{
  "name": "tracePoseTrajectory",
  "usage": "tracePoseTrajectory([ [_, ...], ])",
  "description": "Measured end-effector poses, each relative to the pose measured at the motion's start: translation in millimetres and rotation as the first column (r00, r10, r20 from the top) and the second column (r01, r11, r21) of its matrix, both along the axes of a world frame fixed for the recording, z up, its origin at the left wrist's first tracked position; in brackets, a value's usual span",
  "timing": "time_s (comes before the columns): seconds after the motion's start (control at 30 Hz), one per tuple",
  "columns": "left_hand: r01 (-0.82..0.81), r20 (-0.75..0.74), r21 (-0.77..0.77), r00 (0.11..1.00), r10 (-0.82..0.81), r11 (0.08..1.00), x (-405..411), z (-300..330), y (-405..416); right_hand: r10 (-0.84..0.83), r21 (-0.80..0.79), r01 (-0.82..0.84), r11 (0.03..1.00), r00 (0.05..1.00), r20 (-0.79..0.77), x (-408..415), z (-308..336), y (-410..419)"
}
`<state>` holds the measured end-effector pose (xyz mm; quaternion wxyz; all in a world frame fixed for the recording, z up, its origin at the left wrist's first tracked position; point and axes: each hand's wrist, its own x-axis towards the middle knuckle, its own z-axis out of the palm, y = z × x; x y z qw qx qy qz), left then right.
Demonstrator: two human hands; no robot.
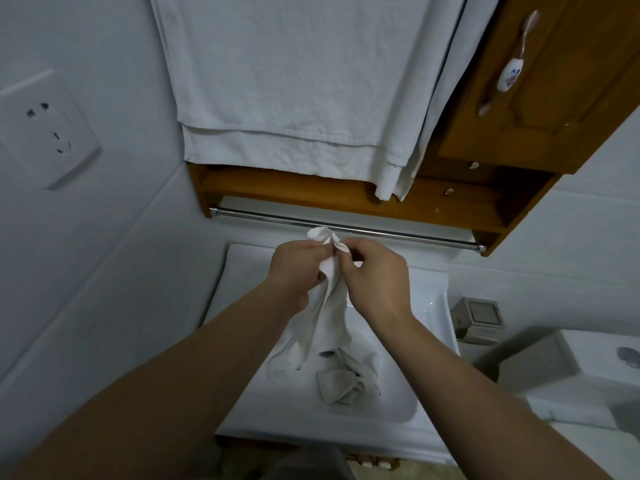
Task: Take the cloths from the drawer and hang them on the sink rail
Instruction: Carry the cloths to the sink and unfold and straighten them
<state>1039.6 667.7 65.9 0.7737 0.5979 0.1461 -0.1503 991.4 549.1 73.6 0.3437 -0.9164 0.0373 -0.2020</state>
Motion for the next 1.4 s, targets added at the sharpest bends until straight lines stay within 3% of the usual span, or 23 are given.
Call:
tracePoseTrajectory([
  [0.13, -0.069, -0.041, -0.033, 0.997, 0.067, 0.997, -1, 0, 2, -0.008, -0.036, 0.009, 0.999, 1.0, 0.008, 0, 0, 2],
  [0.27, -0.093, -0.063, 0.001, 0.994, 0.093, 0.996, -1, 1, 8, -0.195, 0.277, 0.222, 0.935, 0.973, -0.119, 14, 10, -18],
  [0.3, -0.096, -0.066, -0.002, 0.993, 0.095, 0.995, -2, 2, 9, -0.225, 0.289, 0.253, 0.923, 0.966, -0.127, 15, 12, -24],
  [0.37, -0.105, -0.062, -0.001, 0.993, 0.104, 0.995, -4, 4, 8, -0.219, 0.179, 0.229, 0.957, 0.973, -0.072, 11, 15, -23],
  [0.5, -0.083, -0.066, -0.068, 0.995, 0.079, 0.994, -8, 10, 0, -0.015, -0.041, 0.018, 0.999, 0.997, 0.071, -4, 13, 4],
  [0.6, -0.027, -0.069, -0.101, 0.997, 0.02, 0.995, -14, 17, -5, 0.055, -0.238, -0.044, 0.97, 0.998, 0.04, -8, 9, 10],
  [0.73, -0.06, -0.124, -0.137, 0.991, 0.043, 0.989, -16, 19, -2, 0.148, -0.341, -0.137, 0.93, 0.989, 0.007, -15, 6, 9],
  [0.9, -0.064, -0.188, -0.169, 0.982, 0.032, 0.984, -21, 19, 0, 0.143, -0.313, -0.119, 0.942, 0.988, 0.056, -20, 0, 3],
  [1.07, -0.058, -0.211, -0.162, 0.977, 0.022, 0.985, -19, 20, 4, 0.228, -0.387, -0.176, 0.905, 0.969, 0.092, -21, -7, 1],
  [1.23, -0.021, -0.193, -0.076, 0.981, 0.006, 0.997, -18, 18, 8, 0.264, -0.377, -0.269, 0.887, 0.962, -0.066, -18, -14, -1],
  [1.4, 0.022, -0.184, 0.021, 0.983, -0.018, 1.0, -22, 14, 7, 0.336, -0.383, -0.354, 0.853, 0.935, -0.116, -12, -9, -10],
])
